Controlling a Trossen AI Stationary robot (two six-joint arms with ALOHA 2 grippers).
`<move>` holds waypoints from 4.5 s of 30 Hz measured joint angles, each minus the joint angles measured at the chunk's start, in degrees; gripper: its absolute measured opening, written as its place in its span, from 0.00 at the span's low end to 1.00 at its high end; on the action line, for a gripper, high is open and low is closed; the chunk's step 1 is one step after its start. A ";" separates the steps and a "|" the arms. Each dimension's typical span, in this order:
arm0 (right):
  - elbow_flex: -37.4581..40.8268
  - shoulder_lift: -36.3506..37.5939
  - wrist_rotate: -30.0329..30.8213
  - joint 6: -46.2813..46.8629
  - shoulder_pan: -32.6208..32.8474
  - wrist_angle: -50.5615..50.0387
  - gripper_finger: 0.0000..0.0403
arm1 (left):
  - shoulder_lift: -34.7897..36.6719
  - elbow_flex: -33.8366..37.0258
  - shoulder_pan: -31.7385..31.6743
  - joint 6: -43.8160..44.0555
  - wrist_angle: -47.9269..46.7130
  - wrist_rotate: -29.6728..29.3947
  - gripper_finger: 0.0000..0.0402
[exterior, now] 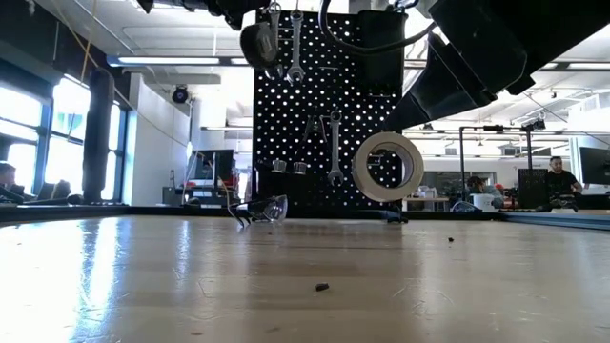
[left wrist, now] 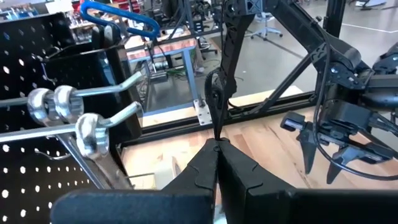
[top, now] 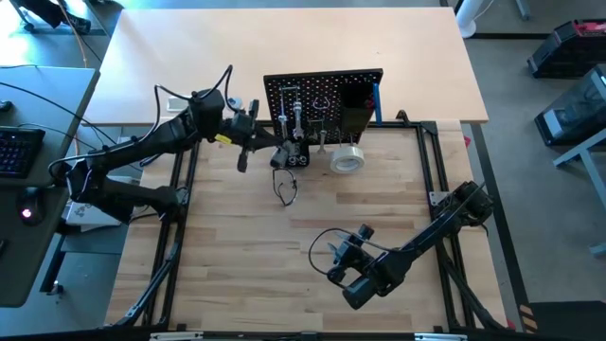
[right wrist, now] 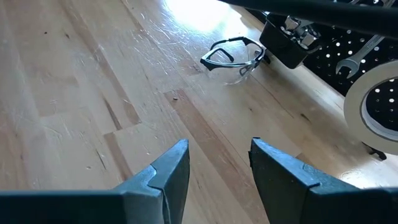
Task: Hang tools onto peg board
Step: Hang the black tape measure on the pegboard
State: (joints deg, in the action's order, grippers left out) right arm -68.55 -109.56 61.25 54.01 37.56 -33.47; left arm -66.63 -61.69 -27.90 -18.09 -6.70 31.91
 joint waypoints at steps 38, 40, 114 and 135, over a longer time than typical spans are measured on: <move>0.02 0.00 0.17 -0.01 -1.21 -0.59 0.40 | 0.26 0.02 30.22 -26.44 1.38 -69.64 0.00; 0.02 0.00 0.17 0.01 -1.31 -0.58 0.40 | -0.64 0.02 31.96 -28.66 3.04 -75.18 0.00; 0.02 0.02 -0.33 -0.03 -1.31 0.37 0.40 | -3.50 0.02 -4.37 9.59 1.24 5.04 0.00; 0.02 0.02 -0.17 -0.26 -1.60 0.20 0.40 | -5.75 -0.04 -8.90 12.94 6.10 16.30 0.00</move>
State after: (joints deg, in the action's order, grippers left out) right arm -68.53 -109.54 61.08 53.75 35.97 -33.28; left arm -72.38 -61.73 -36.80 -5.14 -0.60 48.21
